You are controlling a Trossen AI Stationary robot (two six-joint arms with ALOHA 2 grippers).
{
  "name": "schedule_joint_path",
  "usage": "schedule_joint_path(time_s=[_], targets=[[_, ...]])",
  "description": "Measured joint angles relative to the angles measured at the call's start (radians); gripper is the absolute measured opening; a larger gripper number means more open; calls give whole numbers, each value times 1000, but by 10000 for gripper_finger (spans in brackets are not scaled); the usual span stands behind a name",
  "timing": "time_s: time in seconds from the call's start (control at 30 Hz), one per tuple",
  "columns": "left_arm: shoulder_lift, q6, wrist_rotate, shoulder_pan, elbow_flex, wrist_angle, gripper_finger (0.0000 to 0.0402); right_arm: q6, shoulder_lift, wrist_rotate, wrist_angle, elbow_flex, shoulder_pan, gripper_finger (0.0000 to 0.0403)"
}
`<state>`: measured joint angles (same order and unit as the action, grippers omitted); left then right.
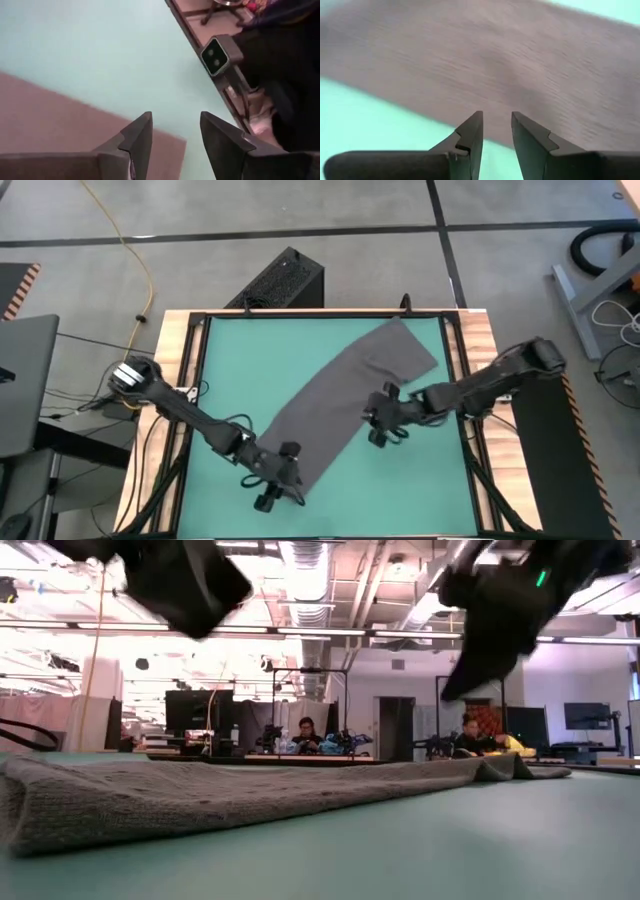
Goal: Roll towel
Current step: Roll the gray towel
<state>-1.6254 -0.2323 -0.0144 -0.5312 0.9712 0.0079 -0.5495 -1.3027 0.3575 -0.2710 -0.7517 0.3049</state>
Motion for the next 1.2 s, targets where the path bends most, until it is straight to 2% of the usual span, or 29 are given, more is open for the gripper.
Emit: schedule_joint_path(time_s=[0.07, 0.17, 0.37, 0.6, 0.8, 1.03, 1.13, 1.2], targets=[[37, 20, 46, -12, 16, -91, 155, 6, 36, -9, 75, -1, 61, 127], [60, 30, 139, -52, 14, -232, 155, 39, 21, 10, 203, -1, 167, 127], [-6, 66, 217, -142, -9, -268, 155, 53, -98, 116, 378, -2, 287, 127], [-63, 81, 287, -192, -10, -272, 155, 34, -192, 118, 435, -1, 304, 127], [-91, 70, 372, -208, -9, -308, 155, 26, -202, 118, 437, -1, 291, 127], [-193, 59, 390, -207, -5, -290, 154, 27, -202, 118, 434, -1, 288, 127], [-201, 56, 400, -206, -5, -290, 133, 27, -202, 117, 435, -1, 288, 127], [-202, 54, 414, -207, 1, -307, 100, 27, -202, 116, 437, -1, 288, 127]])
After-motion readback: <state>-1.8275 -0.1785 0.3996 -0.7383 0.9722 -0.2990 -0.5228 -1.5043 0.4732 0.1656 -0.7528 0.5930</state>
